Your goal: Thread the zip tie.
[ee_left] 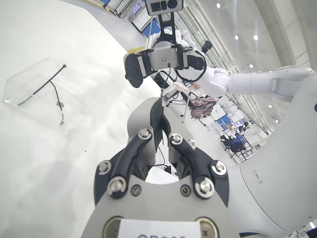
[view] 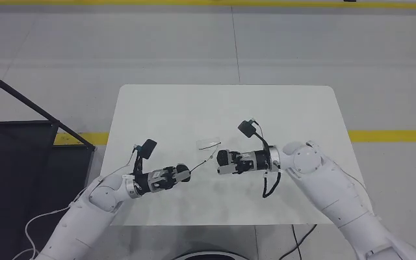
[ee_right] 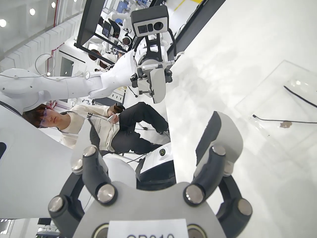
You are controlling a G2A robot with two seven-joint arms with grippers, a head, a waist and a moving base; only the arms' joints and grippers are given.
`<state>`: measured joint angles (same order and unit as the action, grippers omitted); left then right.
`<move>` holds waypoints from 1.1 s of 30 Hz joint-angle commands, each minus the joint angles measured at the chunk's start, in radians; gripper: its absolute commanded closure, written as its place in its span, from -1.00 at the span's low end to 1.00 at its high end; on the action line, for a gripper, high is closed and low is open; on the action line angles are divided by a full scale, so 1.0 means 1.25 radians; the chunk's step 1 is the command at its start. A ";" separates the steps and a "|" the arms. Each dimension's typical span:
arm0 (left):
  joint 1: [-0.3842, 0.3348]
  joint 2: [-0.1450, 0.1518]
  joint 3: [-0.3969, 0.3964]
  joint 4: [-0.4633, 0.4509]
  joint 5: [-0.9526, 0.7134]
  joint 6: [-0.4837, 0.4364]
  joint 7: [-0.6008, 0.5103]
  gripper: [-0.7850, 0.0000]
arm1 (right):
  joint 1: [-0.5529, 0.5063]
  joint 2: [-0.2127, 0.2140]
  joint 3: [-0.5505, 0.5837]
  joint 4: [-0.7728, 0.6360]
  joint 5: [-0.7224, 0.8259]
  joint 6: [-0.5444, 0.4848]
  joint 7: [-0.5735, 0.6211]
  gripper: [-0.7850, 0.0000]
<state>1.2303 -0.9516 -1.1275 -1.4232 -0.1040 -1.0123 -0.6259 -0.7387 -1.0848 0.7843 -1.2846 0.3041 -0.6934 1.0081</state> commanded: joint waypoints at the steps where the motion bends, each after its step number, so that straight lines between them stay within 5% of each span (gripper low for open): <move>1: 0.002 -0.002 0.000 0.002 0.005 0.000 0.013 1.00 | -0.023 0.001 0.008 -0.022 -0.050 0.000 -0.068 -1.00; 4: 0.003 -0.005 -0.001 0.008 0.016 0.000 0.033 1.00 | -0.056 0.001 0.017 -0.056 -0.121 0.012 -0.152 -1.00; 14: 0.002 -0.006 -0.003 0.008 0.032 0.000 0.036 1.00 | -0.056 0.001 0.017 -0.056 -0.121 0.012 -0.152 -1.00; 20: 0.013 -0.011 0.001 -0.012 0.059 0.049 0.078 1.00 | -0.090 -0.002 0.024 -0.092 -0.183 0.009 -0.235 -1.00; 26: 0.019 -0.022 0.009 -0.012 0.074 0.079 0.147 1.00 | -0.117 -0.010 0.028 -0.099 -0.230 -0.008 -0.318 -0.30; 33: 0.017 -0.031 0.019 -0.008 0.086 0.078 0.175 1.00 | -0.120 -0.027 0.010 -0.078 -0.263 0.013 -0.379 0.11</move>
<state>1.2526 -0.9894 -1.1047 -1.4335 0.0024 -0.9144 -0.4084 -0.8905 -1.1160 0.7996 -1.3837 -0.0197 -0.6836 0.5438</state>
